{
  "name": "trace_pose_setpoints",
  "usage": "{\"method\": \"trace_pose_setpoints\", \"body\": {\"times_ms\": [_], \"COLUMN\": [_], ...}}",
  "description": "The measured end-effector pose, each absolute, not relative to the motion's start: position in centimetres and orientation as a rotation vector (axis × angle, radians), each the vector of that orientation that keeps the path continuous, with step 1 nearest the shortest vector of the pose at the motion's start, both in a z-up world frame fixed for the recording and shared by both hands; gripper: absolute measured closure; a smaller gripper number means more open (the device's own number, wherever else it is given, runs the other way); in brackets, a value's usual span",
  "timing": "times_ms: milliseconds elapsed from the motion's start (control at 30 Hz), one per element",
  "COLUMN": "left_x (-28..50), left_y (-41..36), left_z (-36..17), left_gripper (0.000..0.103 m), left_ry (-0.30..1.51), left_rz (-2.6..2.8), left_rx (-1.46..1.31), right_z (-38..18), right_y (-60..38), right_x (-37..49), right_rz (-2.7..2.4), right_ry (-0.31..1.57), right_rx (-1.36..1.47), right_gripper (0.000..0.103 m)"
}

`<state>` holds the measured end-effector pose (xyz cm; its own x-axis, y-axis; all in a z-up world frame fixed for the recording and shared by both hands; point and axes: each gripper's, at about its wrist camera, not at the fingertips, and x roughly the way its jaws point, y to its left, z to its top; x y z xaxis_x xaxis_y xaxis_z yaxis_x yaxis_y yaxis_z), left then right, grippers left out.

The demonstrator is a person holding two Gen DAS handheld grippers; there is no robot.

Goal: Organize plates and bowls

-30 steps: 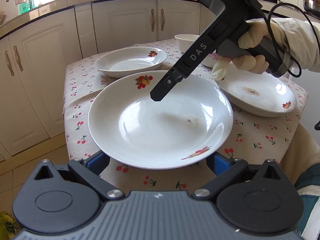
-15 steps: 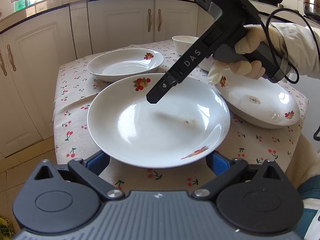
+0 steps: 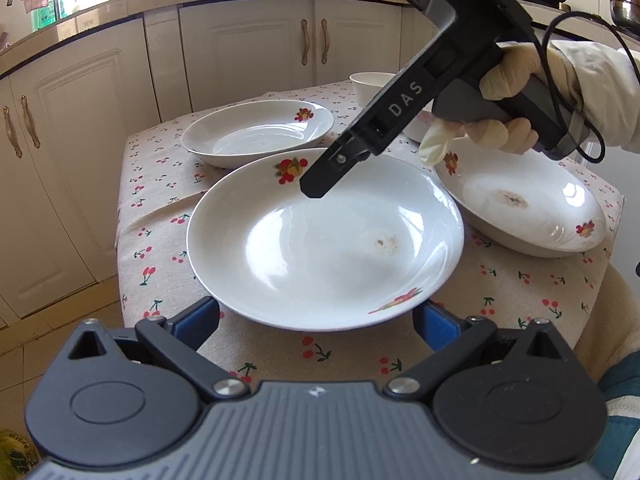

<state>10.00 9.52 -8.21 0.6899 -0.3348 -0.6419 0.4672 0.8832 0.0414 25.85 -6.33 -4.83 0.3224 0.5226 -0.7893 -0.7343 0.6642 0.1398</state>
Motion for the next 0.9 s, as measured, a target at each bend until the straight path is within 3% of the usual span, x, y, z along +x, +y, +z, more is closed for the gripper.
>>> {"method": "trace_pose_setpoints", "body": {"times_ms": [233,500,900], "left_x": [8.4,6.0,3.7], "left_y": [10.2,10.1,7.7], "left_z": [-6.8,-4.4,-3.8], "left_gripper": [0.001,0.001,0.001], "left_ry": [0.67,0.611,0.568], "left_rz": [-0.402,-0.306,-0.221], "left_rx": [0.154,0.073,-0.03], "right_z": [-2.3,-0.4,-2.2], "right_y": [-7.6,-10.5,-16.9], "right_x": [22.7,16.7,7.6], "right_rz": [0.815,0.754,0.578], "right_ry": [0.834,0.724,0.651], "right_rx": [-0.285,-0.313,-0.328], "right_gripper": [0.0,0.0,0.0]}}
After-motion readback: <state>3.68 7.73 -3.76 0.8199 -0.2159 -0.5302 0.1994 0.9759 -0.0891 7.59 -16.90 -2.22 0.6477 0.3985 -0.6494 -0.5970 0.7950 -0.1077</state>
